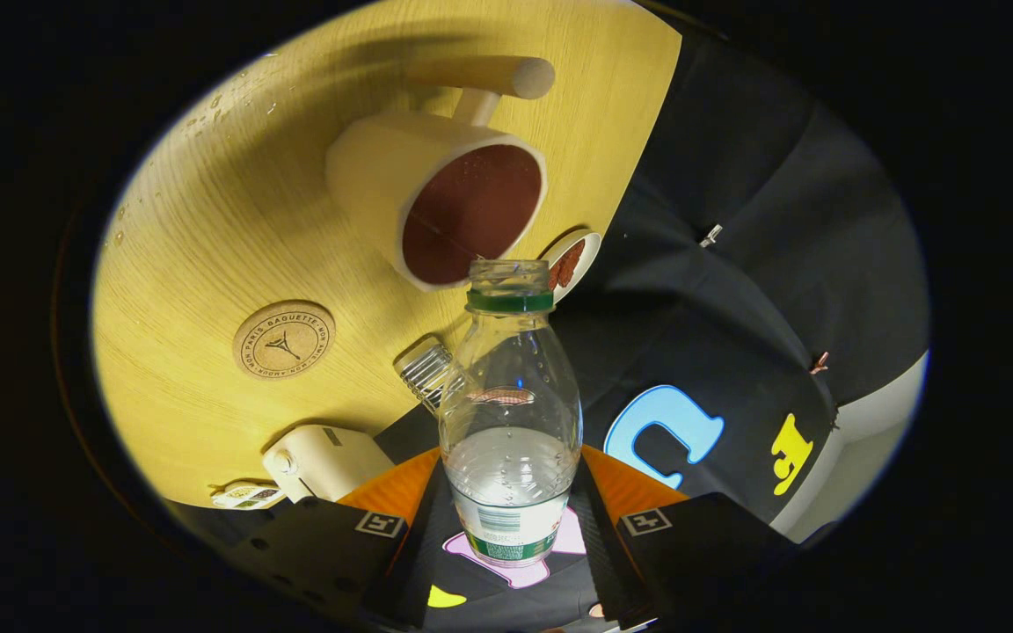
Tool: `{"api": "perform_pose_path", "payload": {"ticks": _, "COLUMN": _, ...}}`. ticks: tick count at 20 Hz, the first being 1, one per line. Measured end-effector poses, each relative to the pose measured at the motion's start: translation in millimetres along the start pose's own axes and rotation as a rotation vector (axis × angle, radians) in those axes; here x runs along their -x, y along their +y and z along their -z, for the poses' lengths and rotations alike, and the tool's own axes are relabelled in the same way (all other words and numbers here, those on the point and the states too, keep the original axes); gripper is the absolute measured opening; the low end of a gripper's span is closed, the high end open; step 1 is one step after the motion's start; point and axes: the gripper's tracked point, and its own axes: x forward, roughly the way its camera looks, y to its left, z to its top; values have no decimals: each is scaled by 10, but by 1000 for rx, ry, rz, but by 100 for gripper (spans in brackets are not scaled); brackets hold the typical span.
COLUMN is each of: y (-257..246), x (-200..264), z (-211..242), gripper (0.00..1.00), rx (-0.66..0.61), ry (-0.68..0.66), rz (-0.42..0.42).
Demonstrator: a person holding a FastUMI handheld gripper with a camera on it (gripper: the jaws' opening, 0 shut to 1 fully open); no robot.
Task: Take the bottle from table, then pour the juice into the cup, finally place the bottle on the coaster
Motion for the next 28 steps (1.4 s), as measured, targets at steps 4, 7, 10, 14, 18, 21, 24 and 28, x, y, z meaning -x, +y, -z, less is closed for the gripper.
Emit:
{"api": "perform_pose_path", "payload": {"ticks": 4, "y": -52, "x": 26, "z": 19, "gripper": 74, "rx": -26, "ry": 11, "rz": 3}}
{"api": "perform_pose_path", "payload": {"ticks": 7, "y": -35, "x": 45, "z": 50, "gripper": 74, "rx": -63, "ry": 30, "rz": -8}}
{"api": "perform_pose_path", "payload": {"ticks": 10, "y": 107, "x": 153, "z": 93, "gripper": 74, "rx": -208, "ry": 69, "rz": -57}}
{"api": "perform_pose_path", "payload": {"ticks": 14, "y": 343, "x": 315, "z": 150, "gripper": 74, "rx": -490, "ry": 135, "rz": -139}}
{"api": "perform_pose_path", "payload": {"ticks": 18, "y": 429, "x": 410, "z": 241, "gripper": 74, "rx": -808, "ry": 177, "rz": -186}}
{"api": "perform_pose_path", "payload": {"ticks": 21, "y": 419, "x": 466, "z": 326, "gripper": 74, "rx": -1034, "ry": 174, "rz": -216}}
{"api": "perform_pose_path", "payload": {"ticks": 24, "y": 290, "x": 473, "z": 428, "gripper": 74, "rx": -1285, "ry": 143, "rz": -223}}
{"api": "perform_pose_path", "payload": {"ticks": 28, "y": 96, "x": 397, "z": 545, "gripper": 75, "rx": -1603, "ry": 61, "rz": -199}}
